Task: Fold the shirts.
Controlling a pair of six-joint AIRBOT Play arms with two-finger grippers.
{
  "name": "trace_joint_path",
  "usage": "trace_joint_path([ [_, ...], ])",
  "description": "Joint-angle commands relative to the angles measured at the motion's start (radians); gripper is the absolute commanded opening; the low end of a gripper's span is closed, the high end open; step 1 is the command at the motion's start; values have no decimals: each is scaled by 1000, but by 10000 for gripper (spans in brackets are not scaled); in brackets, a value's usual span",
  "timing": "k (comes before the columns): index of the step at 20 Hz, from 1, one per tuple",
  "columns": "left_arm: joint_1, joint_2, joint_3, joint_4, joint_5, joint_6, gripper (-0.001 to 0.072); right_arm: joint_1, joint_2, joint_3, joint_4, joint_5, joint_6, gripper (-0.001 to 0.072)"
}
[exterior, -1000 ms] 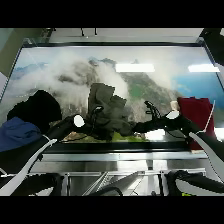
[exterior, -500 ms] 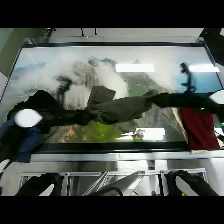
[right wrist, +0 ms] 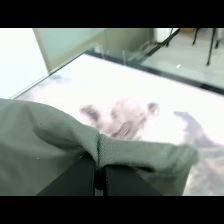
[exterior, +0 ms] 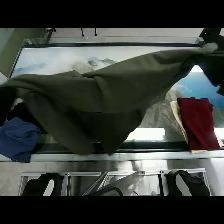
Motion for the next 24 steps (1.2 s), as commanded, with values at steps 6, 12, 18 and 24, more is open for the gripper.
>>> trace_joint_path([
  [6,11,-260,-137,-103,-53,205,14,-3,-180,-153,8,80,18,22],
  [12,-262,-768,-141,-62,188,290,225,-4,-397,-494,18,-117,-67,22],
  [18,-201,-1026,132,-4,-72,102,668,-89,-575,-482,-33,-233,-82,393],
  [24,-180,-837,-197,89,-238,-18,668,-269,-575,-481,-189,-126,-66,559],
])
